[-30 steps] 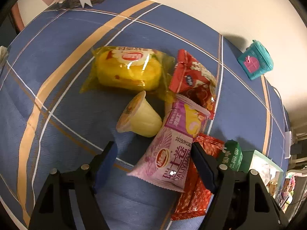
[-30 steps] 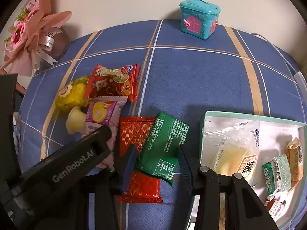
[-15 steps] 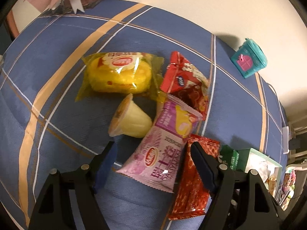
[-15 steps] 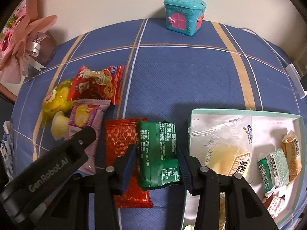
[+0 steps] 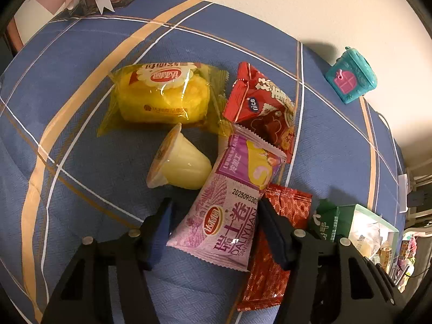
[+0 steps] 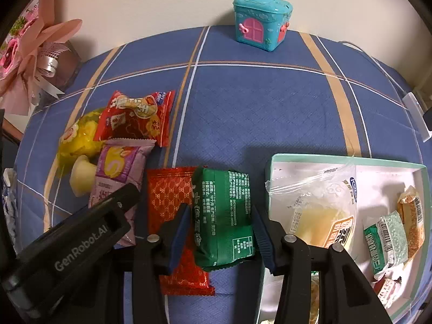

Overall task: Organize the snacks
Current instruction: 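Grasp the pink roll packet with the left tool while the right tool grasps the dark green biscuit packet, then lift both packets over the white tray and open both tools to release them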

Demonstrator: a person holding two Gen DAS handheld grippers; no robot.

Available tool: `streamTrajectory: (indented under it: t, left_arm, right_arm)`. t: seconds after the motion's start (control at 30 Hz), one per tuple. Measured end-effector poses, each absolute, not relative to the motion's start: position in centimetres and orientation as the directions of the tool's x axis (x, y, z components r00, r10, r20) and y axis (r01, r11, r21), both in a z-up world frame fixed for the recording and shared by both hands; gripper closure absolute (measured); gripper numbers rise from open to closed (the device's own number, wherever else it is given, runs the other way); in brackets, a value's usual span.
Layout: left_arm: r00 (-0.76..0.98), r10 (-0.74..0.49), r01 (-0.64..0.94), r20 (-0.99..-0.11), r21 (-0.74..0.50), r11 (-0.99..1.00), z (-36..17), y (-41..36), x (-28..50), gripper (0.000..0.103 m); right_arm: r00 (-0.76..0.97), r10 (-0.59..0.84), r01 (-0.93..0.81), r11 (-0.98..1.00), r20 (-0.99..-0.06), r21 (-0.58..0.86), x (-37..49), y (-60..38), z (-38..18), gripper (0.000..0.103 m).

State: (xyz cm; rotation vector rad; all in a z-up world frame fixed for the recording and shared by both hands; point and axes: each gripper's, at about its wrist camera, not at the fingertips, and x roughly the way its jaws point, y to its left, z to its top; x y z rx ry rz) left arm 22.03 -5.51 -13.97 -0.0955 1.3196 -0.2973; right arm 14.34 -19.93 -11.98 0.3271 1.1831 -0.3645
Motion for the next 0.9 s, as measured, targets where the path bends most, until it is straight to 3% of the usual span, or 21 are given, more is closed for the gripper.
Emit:
streamTrajectory:
  t: [0.23,0.33,0.4,0.6,0.9]
  left_arm:
    - [0.219,-0.282,0.171,-0.934,-0.248,0.954,-13.7,-5.5,22.1,0.059]
    - [0.221,-0.282,0.177,-0.933,-0.246,0.953,-13.4,-5.8,22.1,0.063]
    - [0.22,-0.291,0.177,-0.931,-0.255,0.951,-12.9,-5.8,21.5,0.063]
    - [0.224,-0.304,0.173,-0.926,-0.269,0.947,-11.9,-5.7,21.6,0.064]
    - [0.219,-0.296,0.178,-0.93,-0.26,0.949,-12.1,-5.4,21.4,0.064]
  right_arm:
    - [0.339,-0.113,0.435,0.899,-0.934,0.05,14.1,-19.4,-12.0,0.056]
    - [0.351,-0.105,0.442,0.894,-0.93,0.066,13.8,-19.5,-11.7,0.063]
    - [0.36,-0.112,0.442,0.895,-0.926,0.064,13.7,-19.6,-11.0,0.07]
    - [0.366,-0.113,0.448,0.891,-0.924,0.068,13.4,-19.9,-10.2,0.076]
    - [0.319,-0.188,0.422,0.906,-0.929,-0.038,13.7,-19.4,-10.4,0.077]
